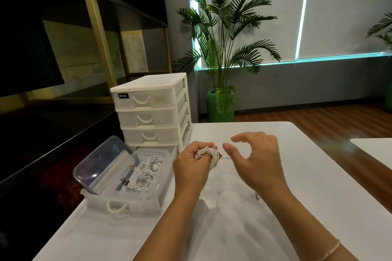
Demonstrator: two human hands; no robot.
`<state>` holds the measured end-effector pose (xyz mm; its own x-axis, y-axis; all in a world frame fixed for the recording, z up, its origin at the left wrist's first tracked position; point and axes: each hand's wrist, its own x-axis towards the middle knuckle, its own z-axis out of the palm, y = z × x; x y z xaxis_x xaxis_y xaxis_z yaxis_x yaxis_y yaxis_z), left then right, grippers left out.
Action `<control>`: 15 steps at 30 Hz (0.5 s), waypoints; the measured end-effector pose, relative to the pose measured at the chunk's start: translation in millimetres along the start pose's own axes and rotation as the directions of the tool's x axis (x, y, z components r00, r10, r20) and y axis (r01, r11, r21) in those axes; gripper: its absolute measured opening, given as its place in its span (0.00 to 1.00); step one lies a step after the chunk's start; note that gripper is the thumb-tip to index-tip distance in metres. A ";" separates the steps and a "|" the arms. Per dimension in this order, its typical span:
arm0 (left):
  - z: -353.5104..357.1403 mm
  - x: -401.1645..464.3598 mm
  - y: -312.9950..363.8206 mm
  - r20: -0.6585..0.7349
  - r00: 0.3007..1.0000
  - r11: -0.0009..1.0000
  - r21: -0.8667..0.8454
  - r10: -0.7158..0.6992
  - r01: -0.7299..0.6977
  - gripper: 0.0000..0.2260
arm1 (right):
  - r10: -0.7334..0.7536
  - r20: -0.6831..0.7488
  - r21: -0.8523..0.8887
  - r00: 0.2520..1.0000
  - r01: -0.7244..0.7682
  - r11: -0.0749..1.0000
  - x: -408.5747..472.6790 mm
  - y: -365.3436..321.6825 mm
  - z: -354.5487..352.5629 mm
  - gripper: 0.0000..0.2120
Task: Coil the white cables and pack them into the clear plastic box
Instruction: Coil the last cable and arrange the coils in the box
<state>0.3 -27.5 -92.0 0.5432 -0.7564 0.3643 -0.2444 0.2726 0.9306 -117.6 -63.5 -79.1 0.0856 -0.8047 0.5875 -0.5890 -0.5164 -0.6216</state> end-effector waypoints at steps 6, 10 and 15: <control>0.2 0.0 0.9 -0.106 0.994 1.000 0.012 -0.024 0.025 0.12 | 0.068 0.527 0.222 0.847 -0.214 0.951 -13.4 -15.3 8.3 0.25; 3.0 -1.5 0.1 -0.078 0.997 0.999 0.035 -0.005 0.008 0.11 | 0.072 0.466 0.264 0.882 -0.216 0.940 -13.0 -14.0 11.1 0.24; 7.8 -1.8 -0.8 0.076 0.997 0.991 0.136 -0.029 0.019 0.05 | 0.090 0.343 0.230 0.935 -0.176 0.957 -6.5 -6.0 5.9 0.17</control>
<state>-6.7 -30.9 -93.7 0.4873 -0.8072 0.3330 -0.3411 0.1751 0.9236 -109.8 -56.9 -82.3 0.3028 -0.8992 0.3159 -0.3940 -0.4199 -0.8176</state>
